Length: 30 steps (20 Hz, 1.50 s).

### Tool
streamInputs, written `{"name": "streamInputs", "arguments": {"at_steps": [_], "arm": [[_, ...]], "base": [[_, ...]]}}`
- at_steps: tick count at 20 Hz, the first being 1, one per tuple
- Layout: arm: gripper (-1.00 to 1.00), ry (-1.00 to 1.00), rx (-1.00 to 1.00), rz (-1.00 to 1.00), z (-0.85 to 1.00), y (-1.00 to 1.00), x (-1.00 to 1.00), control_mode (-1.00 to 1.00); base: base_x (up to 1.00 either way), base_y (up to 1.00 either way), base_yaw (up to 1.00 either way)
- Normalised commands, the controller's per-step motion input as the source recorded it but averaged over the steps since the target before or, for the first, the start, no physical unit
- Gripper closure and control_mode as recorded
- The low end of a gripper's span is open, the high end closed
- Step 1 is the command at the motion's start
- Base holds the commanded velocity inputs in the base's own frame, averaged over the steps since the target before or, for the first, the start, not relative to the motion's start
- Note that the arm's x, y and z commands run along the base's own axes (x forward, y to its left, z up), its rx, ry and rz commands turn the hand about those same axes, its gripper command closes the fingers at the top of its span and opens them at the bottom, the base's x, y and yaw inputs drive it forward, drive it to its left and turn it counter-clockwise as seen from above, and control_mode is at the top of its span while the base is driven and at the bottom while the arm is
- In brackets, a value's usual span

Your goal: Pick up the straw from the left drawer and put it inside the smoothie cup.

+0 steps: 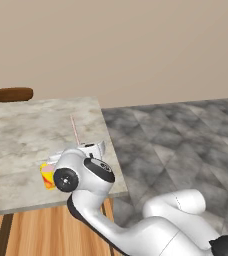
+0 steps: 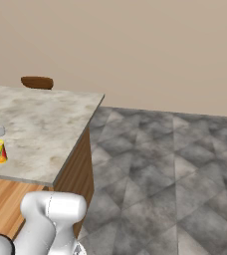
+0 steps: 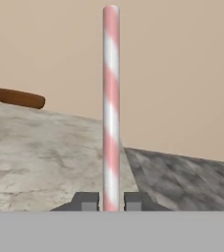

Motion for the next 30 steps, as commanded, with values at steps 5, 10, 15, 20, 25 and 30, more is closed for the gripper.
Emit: {"name": "streamInputs", "arguments": {"at_steps": [5, 10, 15, 20, 25, 30], "arm": [[1.0, 0.0, 0.0, 0.0, -0.1, 0.15, 0.1, -1.0], [1.0, 0.0, 0.0, 0.0, -0.01, 0.18, 0.01, -1.0], [1.0, -0.01, 0.0, 0.0, -0.09, 0.1, 0.06, -1.0], [1.0, -0.05, 0.0, 0.02, -0.17, 0.0, 0.0, -1.0], [1.0, -0.04, 0.0, 0.02, -0.14, 0.0, 0.0, -1.0], [1.0, -0.03, 0.0, 0.01, -0.07, 0.0, 0.0, -1.0]], "base": [[0.0, 0.0, 0.0], [0.0, 0.0, 0.0], [0.0, 0.0, 0.0], [0.0, 0.0, 0.0], [0.0, 0.0, 0.0], [0.0, 0.0, 0.0]]}}
